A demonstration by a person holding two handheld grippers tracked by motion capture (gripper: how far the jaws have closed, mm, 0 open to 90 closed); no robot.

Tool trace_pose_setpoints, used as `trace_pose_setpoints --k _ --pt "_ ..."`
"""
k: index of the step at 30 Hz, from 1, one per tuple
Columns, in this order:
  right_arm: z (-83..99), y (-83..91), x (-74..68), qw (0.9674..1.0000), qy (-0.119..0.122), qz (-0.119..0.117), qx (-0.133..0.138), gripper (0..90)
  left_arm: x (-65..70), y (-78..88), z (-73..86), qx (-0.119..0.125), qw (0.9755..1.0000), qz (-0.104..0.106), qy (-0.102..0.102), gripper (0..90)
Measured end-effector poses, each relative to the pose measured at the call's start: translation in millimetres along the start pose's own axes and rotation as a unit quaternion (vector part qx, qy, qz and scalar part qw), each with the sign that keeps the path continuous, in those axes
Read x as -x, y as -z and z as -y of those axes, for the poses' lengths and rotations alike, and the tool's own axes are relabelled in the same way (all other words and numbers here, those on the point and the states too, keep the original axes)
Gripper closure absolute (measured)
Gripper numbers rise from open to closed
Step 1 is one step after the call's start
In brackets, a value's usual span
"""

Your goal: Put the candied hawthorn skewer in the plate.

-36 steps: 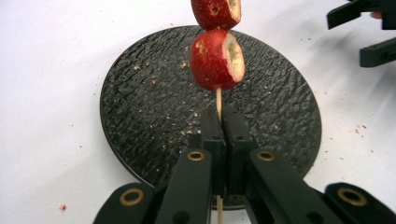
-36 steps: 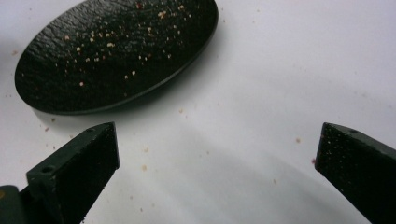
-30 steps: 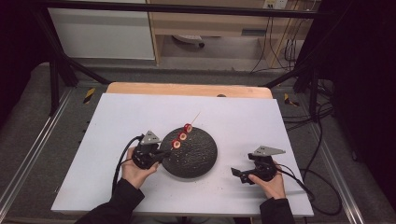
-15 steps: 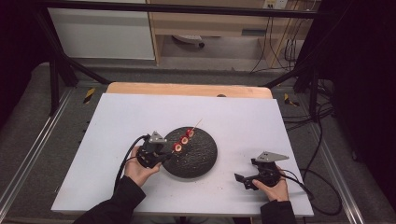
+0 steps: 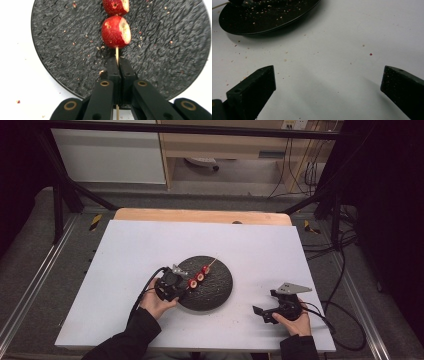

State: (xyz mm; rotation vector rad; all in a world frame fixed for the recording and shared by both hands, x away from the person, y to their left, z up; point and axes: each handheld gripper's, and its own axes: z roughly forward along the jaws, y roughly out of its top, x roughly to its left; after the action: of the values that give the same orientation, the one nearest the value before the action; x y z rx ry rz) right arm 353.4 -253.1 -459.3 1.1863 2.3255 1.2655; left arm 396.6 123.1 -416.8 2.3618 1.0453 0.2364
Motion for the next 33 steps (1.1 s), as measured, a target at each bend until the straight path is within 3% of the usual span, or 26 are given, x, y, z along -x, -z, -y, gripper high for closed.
trace_pose_setpoints --k 8,15,24,29,33 --pt "0.4 -0.6 -0.1 1.0 -0.002 0.001 -0.003 0.7 1.0 -4.5 -3.2 -0.008 1.0 0.0 0.0 88.4" --pt "0.5 -0.2 0.1 1.0 0.001 0.001 -0.003 0.7 1.2 -3.7 -2.6 0.001 1.0 0.004 -0.007 86.3" --pt "0.1 0.2 0.2 1.0 -0.002 0.002 -0.001 0.6 -4.2 17.9 4.2 0.061 0.9973 0.023 -0.033 60.5" --pt "-0.4 1.2 0.3 1.0 -0.004 0.002 0.001 0.5 -10.2 28.9 10.8 0.076 0.9955 0.029 -0.048 44.1" --pt "-0.6 1.9 0.4 1.0 -0.006 0.002 0.0 0.5 -17.4 37.9 19.6 0.088 0.9945 0.029 -0.049 31.9"
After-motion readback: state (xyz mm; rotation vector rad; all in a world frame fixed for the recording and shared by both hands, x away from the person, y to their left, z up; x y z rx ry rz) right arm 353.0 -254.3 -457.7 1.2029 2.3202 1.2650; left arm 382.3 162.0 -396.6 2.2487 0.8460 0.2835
